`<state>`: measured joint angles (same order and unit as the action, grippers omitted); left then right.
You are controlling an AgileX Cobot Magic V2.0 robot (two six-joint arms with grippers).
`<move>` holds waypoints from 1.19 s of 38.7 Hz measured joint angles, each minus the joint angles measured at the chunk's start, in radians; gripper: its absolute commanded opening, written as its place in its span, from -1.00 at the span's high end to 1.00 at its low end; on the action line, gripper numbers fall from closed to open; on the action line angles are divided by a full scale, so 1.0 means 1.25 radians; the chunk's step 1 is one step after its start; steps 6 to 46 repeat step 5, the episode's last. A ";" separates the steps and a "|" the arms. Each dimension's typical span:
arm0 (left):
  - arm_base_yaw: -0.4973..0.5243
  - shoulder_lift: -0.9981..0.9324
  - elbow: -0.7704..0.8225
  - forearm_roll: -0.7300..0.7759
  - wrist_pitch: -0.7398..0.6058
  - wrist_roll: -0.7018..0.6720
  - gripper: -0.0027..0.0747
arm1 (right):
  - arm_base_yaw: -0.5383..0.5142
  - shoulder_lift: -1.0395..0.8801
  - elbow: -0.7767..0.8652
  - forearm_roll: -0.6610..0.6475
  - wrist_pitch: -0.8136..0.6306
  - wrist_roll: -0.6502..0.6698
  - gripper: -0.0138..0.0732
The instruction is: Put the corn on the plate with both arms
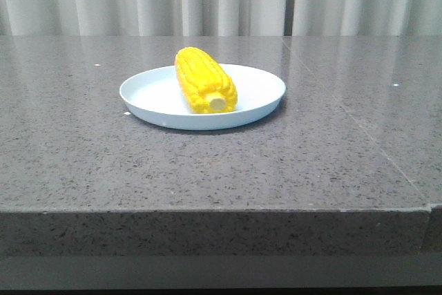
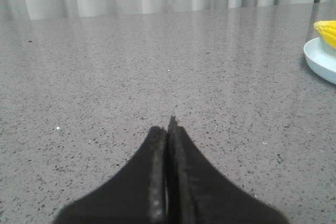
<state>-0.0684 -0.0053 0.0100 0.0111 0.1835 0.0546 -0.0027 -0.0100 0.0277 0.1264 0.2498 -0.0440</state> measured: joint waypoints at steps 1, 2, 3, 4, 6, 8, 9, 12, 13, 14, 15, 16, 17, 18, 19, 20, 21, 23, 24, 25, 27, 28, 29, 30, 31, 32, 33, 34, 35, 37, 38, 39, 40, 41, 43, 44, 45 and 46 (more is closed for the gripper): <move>0.000 0.000 0.000 0.000 0.000 0.000 0.98 | 0.000 0.000 0.000 0.000 0.000 0.000 0.80; 0.000 0.000 0.000 0.000 0.000 0.000 0.98 | 0.000 0.000 0.000 0.000 0.000 0.000 0.80; 0.000 0.000 0.000 0.000 0.000 0.000 0.98 | 0.000 0.000 0.000 0.000 0.000 0.000 0.80; 0.000 0.000 0.000 0.000 0.000 0.000 0.98 | 0.000 0.000 0.000 0.000 0.000 0.000 0.80; 0.000 0.000 0.000 0.000 0.000 0.000 0.98 | 0.000 0.000 0.000 0.000 0.000 0.000 0.80; 0.000 0.000 0.000 0.000 0.000 0.000 0.98 | 0.000 0.000 0.000 0.000 0.000 0.000 0.80; 0.000 0.000 0.000 0.000 0.000 0.000 0.98 | 0.000 0.000 0.000 0.000 0.000 0.000 0.80; 0.000 0.000 0.000 0.000 0.000 0.000 0.98 | 0.000 0.000 0.000 0.000 0.000 0.000 0.80; 0.000 0.000 0.000 0.000 0.000 0.000 0.98 | 0.000 0.000 0.000 0.000 0.000 0.000 0.80; 0.000 0.000 0.000 0.000 0.000 0.000 0.98 | 0.000 0.000 0.000 0.000 0.000 0.000 0.80; 0.000 0.000 0.000 0.000 0.000 0.000 0.98 | 0.000 0.000 0.000 0.000 0.000 0.000 0.80; 0.000 0.000 0.000 0.000 0.000 0.000 0.98 | 0.000 0.000 0.000 0.000 0.000 0.000 0.80; 0.000 0.000 0.000 0.000 0.000 0.000 0.98 | 0.000 0.000 0.000 0.000 0.000 0.000 0.80; 0.000 0.000 0.000 0.000 0.000 0.000 0.98 | 0.000 0.000 0.000 0.000 0.000 0.000 0.80; 0.000 0.000 0.000 0.000 0.000 0.000 0.98 | 0.000 0.000 0.000 0.000 0.000 0.000 0.80; 0.000 0.000 0.000 0.000 0.000 0.000 0.98 | 0.000 0.000 0.000 0.000 0.000 0.000 0.80; 0.000 0.000 0.000 0.000 0.000 0.000 0.98 | 0.000 0.000 0.000 0.000 0.000 0.000 0.80; 0.000 0.000 0.000 0.000 0.000 0.000 0.98 | 0.000 0.000 0.000 0.000 0.000 0.000 0.80; 0.000 0.000 0.000 0.000 0.000 0.000 0.98 | 0.000 0.000 0.000 0.000 0.000 0.000 0.80; 0.000 0.000 0.000 0.000 0.000 0.000 0.98 | 0.000 0.000 0.000 0.000 0.000 0.000 0.80; 0.000 0.000 0.000 0.000 0.000 0.000 0.98 | 0.000 0.000 0.000 0.000 0.000 0.000 0.80; 0.000 0.000 0.000 0.000 0.000 0.000 0.98 | 0.000 0.000 0.000 0.000 0.000 0.000 0.80; 0.000 0.000 0.000 0.000 0.000 0.000 0.98 | 0.000 0.000 0.000 0.000 0.000 0.000 0.80; 0.000 0.000 0.000 0.000 0.000 0.000 0.98 | 0.000 0.000 0.000 0.000 0.000 0.000 0.80; 0.000 0.000 0.000 0.000 0.000 0.000 0.98 | 0.000 0.000 0.000 0.000 0.000 0.000 0.80; 0.000 0.000 0.000 0.000 0.000 0.000 0.98 | 0.000 0.000 0.000 0.000 0.000 0.000 0.80; 0.000 0.000 0.000 0.000 0.000 0.000 0.98 | 0.000 0.000 0.000 0.000 0.000 0.000 0.80; 0.000 0.000 0.000 0.000 0.000 0.000 0.98 | 0.000 0.000 0.000 0.000 0.000 0.000 0.80; 0.000 0.000 0.000 0.000 0.000 0.000 0.98 | 0.000 0.000 0.000 0.000 0.000 0.000 0.80; 0.000 0.000 0.000 0.000 0.000 0.000 0.98 | 0.000 0.000 0.000 0.000 0.000 0.000 0.80; 0.000 0.000 0.000 0.000 0.000 0.000 0.98 | 0.000 0.000 0.000 0.000 0.000 0.000 0.80; 0.000 0.000 0.000 0.000 0.000 0.000 0.98 | 0.000 0.000 0.000 0.000 0.000 0.000 0.80; 0.000 0.000 0.000 0.000 0.000 0.000 0.98 | 0.000 0.000 0.000 0.000 0.000 0.000 0.80; 0.000 0.000 0.000 0.000 0.000 0.000 0.98 | 0.000 0.000 0.000 0.000 0.000 0.000 0.80; 0.000 0.000 0.000 0.000 0.000 0.000 0.98 | 0.000 0.000 0.000 0.000 0.000 0.000 0.80; 0.000 0.000 0.000 0.000 0.000 0.000 0.98 | 0.000 0.000 0.000 0.000 0.000 0.000 0.80; 0.000 0.000 0.000 0.000 0.000 0.000 0.98 | 0.000 0.000 0.000 0.000 0.000 0.000 0.80; 0.000 0.000 0.000 0.000 0.000 0.000 0.98 | 0.000 0.000 0.000 0.000 0.000 0.000 0.80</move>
